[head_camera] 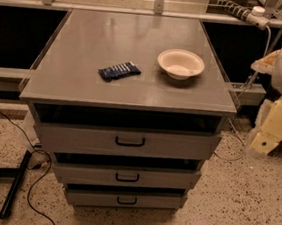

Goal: Open bottom drawer

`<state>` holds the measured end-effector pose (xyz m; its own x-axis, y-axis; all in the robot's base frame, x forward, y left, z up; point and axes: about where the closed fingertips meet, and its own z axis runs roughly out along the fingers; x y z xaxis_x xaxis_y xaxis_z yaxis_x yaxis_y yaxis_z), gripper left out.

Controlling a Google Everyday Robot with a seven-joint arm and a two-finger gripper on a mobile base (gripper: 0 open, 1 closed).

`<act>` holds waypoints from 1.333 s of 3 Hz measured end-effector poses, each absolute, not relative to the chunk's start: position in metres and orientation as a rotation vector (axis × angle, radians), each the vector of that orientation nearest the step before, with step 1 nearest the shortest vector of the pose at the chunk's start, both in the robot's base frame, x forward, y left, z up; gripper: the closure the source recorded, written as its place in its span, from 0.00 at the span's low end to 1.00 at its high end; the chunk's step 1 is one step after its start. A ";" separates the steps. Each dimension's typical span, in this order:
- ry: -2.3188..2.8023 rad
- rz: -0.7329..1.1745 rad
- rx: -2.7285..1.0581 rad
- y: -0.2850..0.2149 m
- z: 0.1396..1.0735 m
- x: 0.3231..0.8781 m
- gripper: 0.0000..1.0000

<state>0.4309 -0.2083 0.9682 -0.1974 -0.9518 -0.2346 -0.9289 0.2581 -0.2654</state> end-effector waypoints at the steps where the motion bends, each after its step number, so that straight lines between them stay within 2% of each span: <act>1: 2.153 -0.037 -1.742 -0.199 0.931 0.417 0.00; 3: 2.064 0.082 -1.705 -0.191 0.824 0.399 0.00; 4: 2.021 0.057 -1.723 -0.190 0.824 0.402 0.00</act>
Offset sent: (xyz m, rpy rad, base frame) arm -0.0331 0.0155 -0.1749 0.1421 0.0173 0.0404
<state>0.4024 -0.1902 0.8238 -0.0918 -0.9202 -0.3806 -0.9400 0.2062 -0.2718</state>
